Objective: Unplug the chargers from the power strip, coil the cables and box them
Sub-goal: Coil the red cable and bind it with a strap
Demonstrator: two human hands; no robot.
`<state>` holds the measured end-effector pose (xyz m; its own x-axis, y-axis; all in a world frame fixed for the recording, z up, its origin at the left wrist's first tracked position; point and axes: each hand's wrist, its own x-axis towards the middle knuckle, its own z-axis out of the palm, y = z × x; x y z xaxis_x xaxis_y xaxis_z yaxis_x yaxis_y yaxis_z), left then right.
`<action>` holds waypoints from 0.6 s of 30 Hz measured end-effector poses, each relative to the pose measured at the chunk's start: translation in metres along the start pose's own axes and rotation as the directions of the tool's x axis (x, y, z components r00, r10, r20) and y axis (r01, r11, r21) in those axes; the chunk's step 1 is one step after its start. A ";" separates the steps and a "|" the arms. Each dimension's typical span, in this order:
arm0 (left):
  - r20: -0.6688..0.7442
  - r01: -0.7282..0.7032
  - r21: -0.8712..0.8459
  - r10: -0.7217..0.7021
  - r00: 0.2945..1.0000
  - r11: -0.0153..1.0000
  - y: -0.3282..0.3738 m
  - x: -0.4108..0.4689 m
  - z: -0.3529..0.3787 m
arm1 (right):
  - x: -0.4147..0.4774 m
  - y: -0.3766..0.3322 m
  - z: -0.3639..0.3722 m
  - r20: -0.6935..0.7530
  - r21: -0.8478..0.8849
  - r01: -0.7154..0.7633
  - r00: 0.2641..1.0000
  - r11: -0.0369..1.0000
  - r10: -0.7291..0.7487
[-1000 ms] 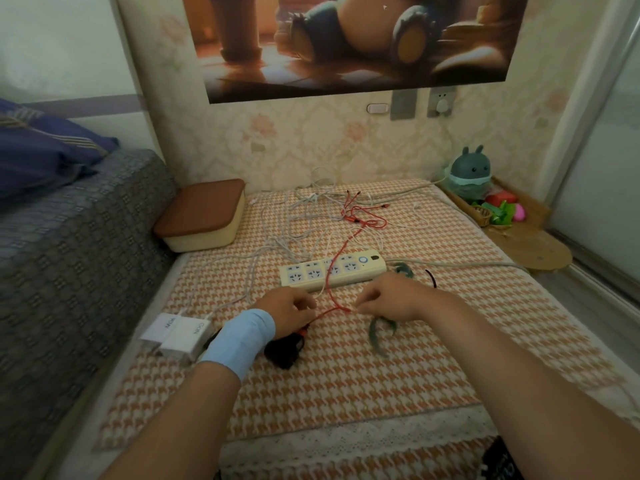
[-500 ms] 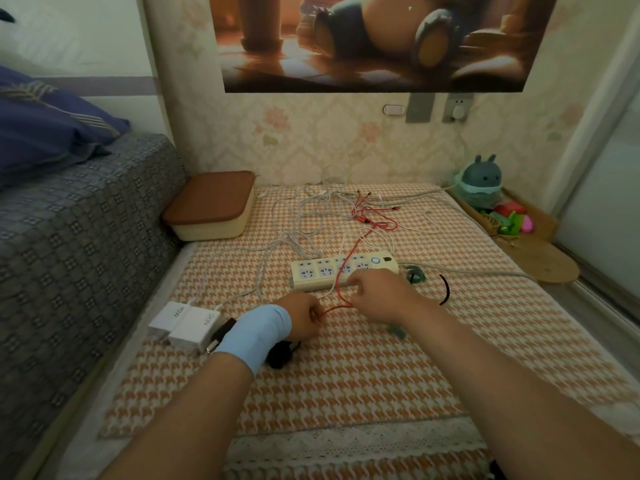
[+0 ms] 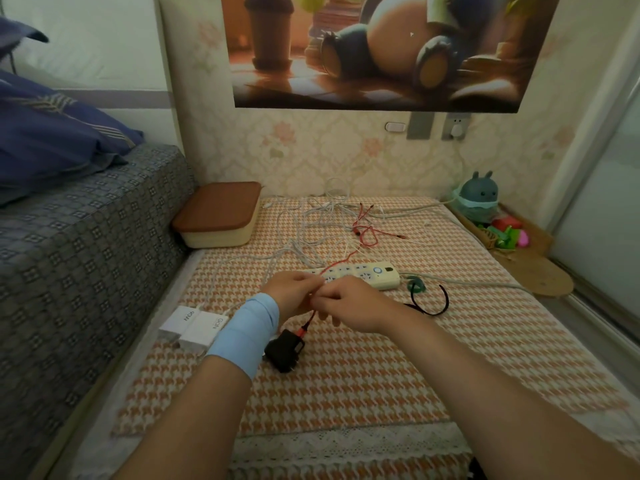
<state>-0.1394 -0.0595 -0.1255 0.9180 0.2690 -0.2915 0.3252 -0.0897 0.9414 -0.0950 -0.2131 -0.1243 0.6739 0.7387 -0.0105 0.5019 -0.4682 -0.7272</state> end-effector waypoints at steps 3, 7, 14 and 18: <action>-0.039 0.010 -0.147 -0.016 0.999 0.989 0.010 -0.004 -0.009 | 0.002 -0.002 0.002 -0.062 0.124 0.039 0.998 0.992 -0.031; -0.082 0.030 -0.277 -0.055 0.995 0.960 0.022 -0.009 -0.025 | 0.002 0.015 -0.002 -0.235 0.109 -0.065 0.968 0.992 0.089; 0.156 -0.030 -0.167 0.056 0.986 0.986 0.026 -0.010 -0.050 | 0.024 0.016 -0.005 -0.183 -0.074 0.072 0.979 0.995 -0.085; -0.069 -0.266 -0.203 0.257 0.964 0.942 0.027 -0.002 -0.058 | 0.041 0.009 0.002 -0.221 -0.100 0.069 0.971 0.993 -0.089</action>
<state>-0.1454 -0.0070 -0.0893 0.9527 0.3029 -0.0270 0.0160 0.0386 0.9991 -0.0633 -0.1860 -0.1328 0.7296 0.6519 0.2067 0.5988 -0.4628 -0.6537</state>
